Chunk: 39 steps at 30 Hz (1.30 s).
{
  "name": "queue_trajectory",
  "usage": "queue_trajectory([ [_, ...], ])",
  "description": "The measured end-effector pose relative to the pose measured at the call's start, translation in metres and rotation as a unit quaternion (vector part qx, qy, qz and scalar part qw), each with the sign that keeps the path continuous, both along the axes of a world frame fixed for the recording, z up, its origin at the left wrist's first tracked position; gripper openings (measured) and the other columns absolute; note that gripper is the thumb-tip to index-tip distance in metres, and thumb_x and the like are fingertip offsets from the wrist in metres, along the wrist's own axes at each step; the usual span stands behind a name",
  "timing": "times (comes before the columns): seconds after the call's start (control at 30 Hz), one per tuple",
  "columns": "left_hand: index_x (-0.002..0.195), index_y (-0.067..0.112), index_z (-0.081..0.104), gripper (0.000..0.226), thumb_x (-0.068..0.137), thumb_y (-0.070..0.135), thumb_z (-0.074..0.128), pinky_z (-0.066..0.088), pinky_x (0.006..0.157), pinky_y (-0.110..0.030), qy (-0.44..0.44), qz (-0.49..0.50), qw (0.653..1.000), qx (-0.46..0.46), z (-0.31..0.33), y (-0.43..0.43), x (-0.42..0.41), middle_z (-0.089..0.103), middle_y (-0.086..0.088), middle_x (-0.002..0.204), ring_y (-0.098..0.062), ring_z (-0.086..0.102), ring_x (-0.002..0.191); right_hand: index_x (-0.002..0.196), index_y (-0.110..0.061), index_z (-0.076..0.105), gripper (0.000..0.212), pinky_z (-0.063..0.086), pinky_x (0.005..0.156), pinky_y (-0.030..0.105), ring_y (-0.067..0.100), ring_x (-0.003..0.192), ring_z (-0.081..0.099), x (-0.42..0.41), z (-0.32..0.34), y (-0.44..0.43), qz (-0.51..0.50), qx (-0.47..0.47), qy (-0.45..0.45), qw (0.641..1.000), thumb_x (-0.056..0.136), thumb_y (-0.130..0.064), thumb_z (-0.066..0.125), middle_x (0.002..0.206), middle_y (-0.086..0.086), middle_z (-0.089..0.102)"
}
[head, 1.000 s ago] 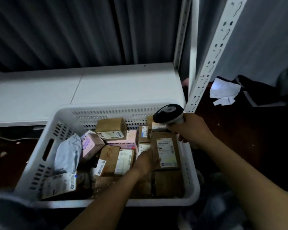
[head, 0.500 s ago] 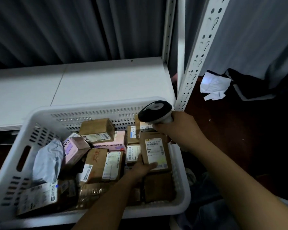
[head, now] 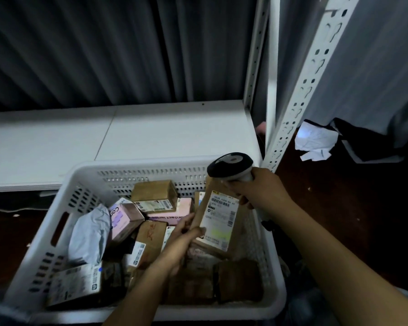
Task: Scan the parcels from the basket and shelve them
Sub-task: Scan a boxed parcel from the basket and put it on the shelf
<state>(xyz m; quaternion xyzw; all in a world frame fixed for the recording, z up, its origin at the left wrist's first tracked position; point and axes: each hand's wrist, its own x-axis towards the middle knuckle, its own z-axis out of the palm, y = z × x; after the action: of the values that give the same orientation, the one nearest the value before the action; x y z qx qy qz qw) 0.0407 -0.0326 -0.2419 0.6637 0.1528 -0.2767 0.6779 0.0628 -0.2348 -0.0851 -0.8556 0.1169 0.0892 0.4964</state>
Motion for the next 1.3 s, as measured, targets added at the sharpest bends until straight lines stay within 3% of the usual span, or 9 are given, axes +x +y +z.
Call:
queue_trajectory([
  [0.07,0.119,0.028,0.059,0.034,0.089,0.014,0.063,0.052,0.070,-0.025,-0.018,0.021,0.999,-0.035,0.020,0.013,0.003,0.071,-0.001,0.108,-0.014,0.067,0.093,0.091,-0.009,0.068,0.030,0.055,0.069,0.036,0.022,0.079,0.067,0.003,-0.003,0.000,-0.024,-0.017,-0.009,1.000,0.083,-0.037,0.073,0.083,0.009,0.070],
  [0.17,0.121,0.024,0.062,0.051,0.071,0.030,0.072,0.048,0.083,-0.034,-0.057,0.033,0.996,-0.062,0.049,0.032,0.008,0.069,-0.007,0.115,-0.022,0.065,0.106,0.099,-0.011,0.070,0.030,0.054,0.081,0.037,0.020,0.092,0.066,0.003,-0.006,0.003,-0.055,0.010,-0.025,0.998,0.082,-0.036,0.073,0.093,0.004,0.071],
  [0.3,0.121,0.021,0.060,0.055,0.068,0.033,0.070,0.047,0.080,-0.028,-0.104,0.058,0.990,-0.075,0.075,0.044,0.011,0.072,-0.003,0.109,-0.015,0.067,0.100,0.098,-0.016,0.071,0.021,0.054,0.087,0.039,0.020,0.094,0.068,0.000,-0.006,0.011,-0.066,0.078,-0.029,0.994,0.083,-0.029,0.074,0.094,0.001,0.072],
  [0.53,0.137,0.049,0.040,0.086,0.057,0.049,0.072,0.041,0.106,-0.033,-0.084,-0.175,0.973,0.125,0.098,0.072,0.002,0.055,0.012,0.135,-0.009,0.054,0.120,0.105,-0.018,0.071,0.025,0.054,0.086,0.037,0.016,0.094,0.068,0.001,0.005,0.022,-0.033,0.090,-0.064,0.993,0.082,-0.028,0.076,0.099,-0.002,0.073],
  [0.67,0.150,0.039,0.020,0.098,0.073,0.026,0.078,0.041,0.093,-0.016,-0.075,-0.213,0.961,0.161,0.107,0.067,-0.005,0.051,0.011,0.135,-0.005,0.051,0.116,0.106,-0.019,0.070,0.027,0.053,0.078,0.027,0.009,0.090,0.066,-0.002,0.009,0.035,0.019,0.088,-0.057,0.994,0.081,-0.027,0.076,0.098,-0.005,0.072],
  [0.77,0.151,0.032,0.020,0.095,0.078,0.022,0.078,0.043,0.074,-0.009,-0.078,-0.151,0.972,0.160,0.103,0.065,-0.006,0.056,0.016,0.116,0.004,0.055,0.096,0.101,-0.024,0.068,0.023,0.052,0.075,0.025,0.004,0.087,0.065,-0.001,0.010,0.041,0.026,0.077,-0.072,0.994,0.080,-0.030,0.076,0.093,-0.012,0.070],
  [0.9,0.145,0.036,0.023,0.087,0.079,0.022,0.078,0.045,0.086,-0.024,-0.097,-0.014,0.982,0.163,0.094,0.071,-0.003,0.056,0.011,0.125,-0.006,0.058,0.102,0.088,-0.011,0.068,0.008,0.051,0.060,0.025,0.008,0.058,0.062,0.003,0.012,0.040,-0.018,0.116,-0.088,0.989,0.085,-0.018,0.072,0.065,-0.006,0.067],
  [1.0,0.145,0.035,0.025,0.083,0.081,0.019,0.076,0.045,0.089,-0.026,-0.133,0.084,0.974,0.165,0.093,0.076,-0.004,0.058,0.007,0.128,-0.011,0.060,0.105,0.069,-0.004,0.058,0.023,0.044,0.043,0.019,0.013,0.040,0.051,0.002,0.016,0.039,-0.018,0.148,-0.044,0.988,0.089,-0.013,0.066,0.045,0.001,0.055],
  [1.3,0.149,0.035,0.021,0.091,0.079,0.021,0.078,0.046,0.102,-0.040,-0.137,0.163,0.960,0.183,0.085,0.090,0.003,0.060,0.001,0.132,-0.017,0.060,0.114,0.073,-0.001,0.060,0.022,0.045,0.046,0.026,0.020,0.046,0.054,0.000,0.021,0.035,0.067,0.175,0.005,0.982,0.089,-0.014,0.066,0.055,0.009,0.057],
])
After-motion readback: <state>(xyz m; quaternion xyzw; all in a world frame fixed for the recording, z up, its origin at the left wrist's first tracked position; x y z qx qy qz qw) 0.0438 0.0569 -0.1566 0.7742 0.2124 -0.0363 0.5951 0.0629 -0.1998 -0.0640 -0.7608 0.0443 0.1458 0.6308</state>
